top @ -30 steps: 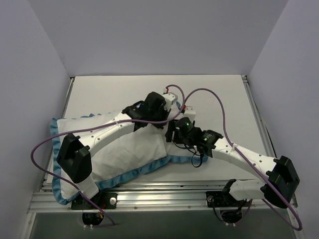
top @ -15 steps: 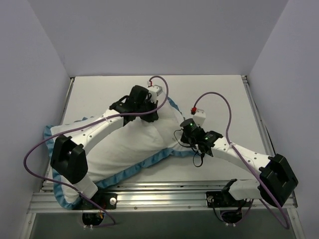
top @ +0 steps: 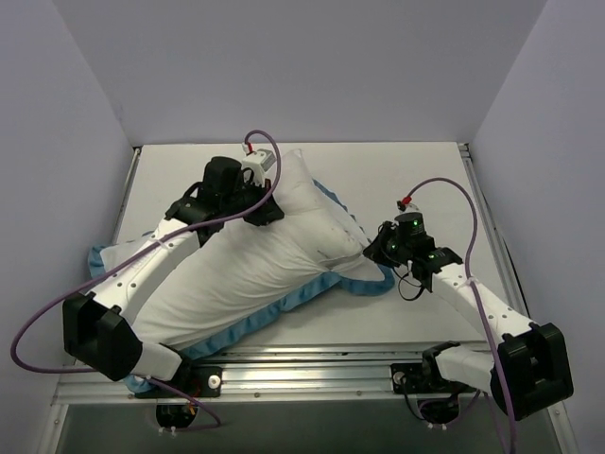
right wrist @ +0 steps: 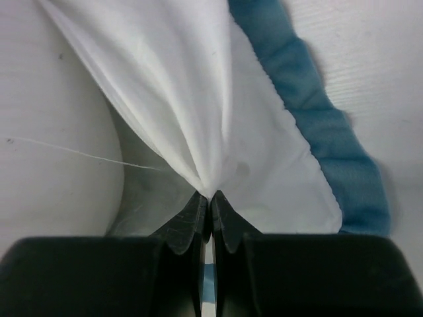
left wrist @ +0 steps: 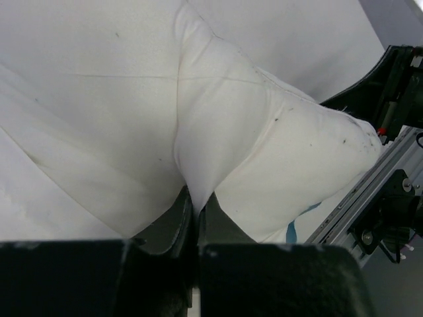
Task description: Remove the pillowcase from the pillow
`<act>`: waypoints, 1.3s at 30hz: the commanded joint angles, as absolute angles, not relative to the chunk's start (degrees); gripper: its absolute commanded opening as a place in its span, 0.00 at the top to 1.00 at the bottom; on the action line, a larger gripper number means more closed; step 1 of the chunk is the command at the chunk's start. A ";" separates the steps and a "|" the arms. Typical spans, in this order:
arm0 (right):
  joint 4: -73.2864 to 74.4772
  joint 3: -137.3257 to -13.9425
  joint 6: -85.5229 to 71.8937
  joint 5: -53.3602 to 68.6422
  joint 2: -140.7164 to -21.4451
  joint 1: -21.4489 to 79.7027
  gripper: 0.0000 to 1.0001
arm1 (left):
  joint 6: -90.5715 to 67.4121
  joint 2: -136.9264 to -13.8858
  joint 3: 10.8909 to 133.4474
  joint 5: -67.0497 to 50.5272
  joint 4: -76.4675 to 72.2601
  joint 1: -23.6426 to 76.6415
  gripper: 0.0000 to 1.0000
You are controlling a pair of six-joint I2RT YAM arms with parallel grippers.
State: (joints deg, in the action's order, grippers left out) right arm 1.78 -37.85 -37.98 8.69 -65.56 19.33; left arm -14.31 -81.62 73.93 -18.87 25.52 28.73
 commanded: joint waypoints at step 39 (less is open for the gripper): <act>2.37 -47.03 -21.35 19.69 -69.53 31.99 1.00 | -37.29 -79.25 59.74 7.82 28.94 29.10 0.04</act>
State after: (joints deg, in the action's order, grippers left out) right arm 0.60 -49.06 -20.53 20.23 -73.30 30.26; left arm -41.06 -70.87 55.79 8.64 37.28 31.64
